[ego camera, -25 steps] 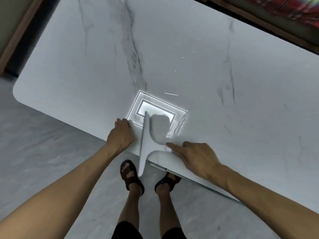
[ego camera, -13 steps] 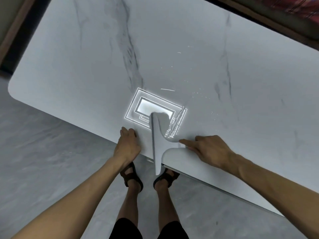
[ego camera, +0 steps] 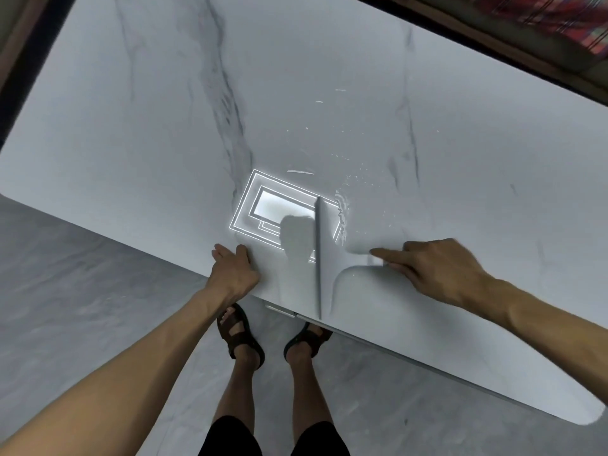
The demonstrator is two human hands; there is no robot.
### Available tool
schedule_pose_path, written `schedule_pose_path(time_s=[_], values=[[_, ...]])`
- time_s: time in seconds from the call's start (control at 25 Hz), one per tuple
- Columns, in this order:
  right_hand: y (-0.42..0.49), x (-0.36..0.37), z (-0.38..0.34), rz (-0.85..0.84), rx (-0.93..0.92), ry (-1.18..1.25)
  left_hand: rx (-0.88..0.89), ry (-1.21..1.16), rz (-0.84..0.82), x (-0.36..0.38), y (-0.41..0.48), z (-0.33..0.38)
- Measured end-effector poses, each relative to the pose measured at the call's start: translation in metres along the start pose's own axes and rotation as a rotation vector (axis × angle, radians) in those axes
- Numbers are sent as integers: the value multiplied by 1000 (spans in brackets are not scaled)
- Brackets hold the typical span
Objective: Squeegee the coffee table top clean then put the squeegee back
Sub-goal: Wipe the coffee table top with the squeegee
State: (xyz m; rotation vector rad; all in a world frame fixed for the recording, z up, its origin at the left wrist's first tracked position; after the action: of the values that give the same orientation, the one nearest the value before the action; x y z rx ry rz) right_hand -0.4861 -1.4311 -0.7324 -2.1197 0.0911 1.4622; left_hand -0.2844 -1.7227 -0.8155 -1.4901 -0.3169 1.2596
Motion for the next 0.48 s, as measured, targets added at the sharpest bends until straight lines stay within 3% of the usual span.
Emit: schedule_pose_path(time_s=[0.2,0.32,0.48], values=[[49,54,-85,5,-303,-14,9,-2,28,3,3,-7],[59,63,-95,-71,-306,-21,0,1,36,4,3,-11],[40,49,-45,35,-243,-20,-7,22,8,2,-1,-11]])
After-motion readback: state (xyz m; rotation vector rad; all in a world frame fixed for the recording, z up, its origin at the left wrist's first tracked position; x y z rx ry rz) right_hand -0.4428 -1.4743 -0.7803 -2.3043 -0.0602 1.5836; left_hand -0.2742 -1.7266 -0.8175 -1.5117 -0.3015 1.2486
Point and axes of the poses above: each hand's wrist, its own y-axis towards the middle knuckle, its own x-axis out of the palm, z = x × y, the point moved 1 cm from there along y, towards the middle knuckle, and after that the axes turned 1 degree about y, right-handed, at the moved point
